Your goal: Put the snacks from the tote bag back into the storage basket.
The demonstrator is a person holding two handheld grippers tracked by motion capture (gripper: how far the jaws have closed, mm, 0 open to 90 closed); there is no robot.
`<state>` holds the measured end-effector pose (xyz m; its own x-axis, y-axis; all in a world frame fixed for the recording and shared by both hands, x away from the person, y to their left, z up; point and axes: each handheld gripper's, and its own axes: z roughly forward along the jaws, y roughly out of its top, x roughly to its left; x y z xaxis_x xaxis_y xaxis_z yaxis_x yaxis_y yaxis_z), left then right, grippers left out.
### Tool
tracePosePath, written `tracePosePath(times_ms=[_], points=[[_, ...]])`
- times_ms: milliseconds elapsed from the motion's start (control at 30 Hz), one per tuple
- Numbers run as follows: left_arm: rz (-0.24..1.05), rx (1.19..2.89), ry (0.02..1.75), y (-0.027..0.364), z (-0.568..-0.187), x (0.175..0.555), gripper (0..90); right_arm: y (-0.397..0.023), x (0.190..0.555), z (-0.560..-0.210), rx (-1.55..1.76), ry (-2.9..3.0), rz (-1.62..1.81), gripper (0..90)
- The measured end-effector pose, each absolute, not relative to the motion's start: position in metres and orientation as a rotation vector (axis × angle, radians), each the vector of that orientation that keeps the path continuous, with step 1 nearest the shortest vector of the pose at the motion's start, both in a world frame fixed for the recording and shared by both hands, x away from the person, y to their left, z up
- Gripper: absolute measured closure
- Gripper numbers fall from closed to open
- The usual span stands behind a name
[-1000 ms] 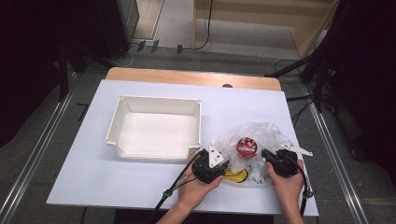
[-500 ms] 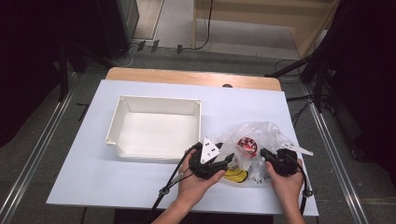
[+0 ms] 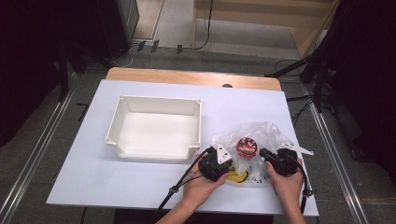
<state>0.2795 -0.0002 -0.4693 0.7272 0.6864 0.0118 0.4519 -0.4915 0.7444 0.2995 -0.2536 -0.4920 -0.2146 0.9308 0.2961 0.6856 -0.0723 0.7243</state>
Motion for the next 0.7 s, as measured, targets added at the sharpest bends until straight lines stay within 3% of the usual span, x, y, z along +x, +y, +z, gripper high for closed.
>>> tracePosePath(times_ms=[167,200,567,700], points=[[0.360,2.181,0.899,0.006,-0.477,0.284,82.8,-0.252,0.299,-0.490,1.725,1.919,1.148,78.1],[0.367,2.183,0.902,0.005,-0.478,0.284,82.9,-0.254,0.297,-0.485,1.718,1.909,1.168,72.4],[0.406,2.172,0.896,0.004,-0.479,0.281,83.0,-0.249,0.274,-0.430,1.503,1.808,1.316,52.7],[0.412,2.163,0.908,0.004,-0.480,0.280,83.4,-0.227,0.272,-0.415,1.459,1.883,1.315,35.0]])
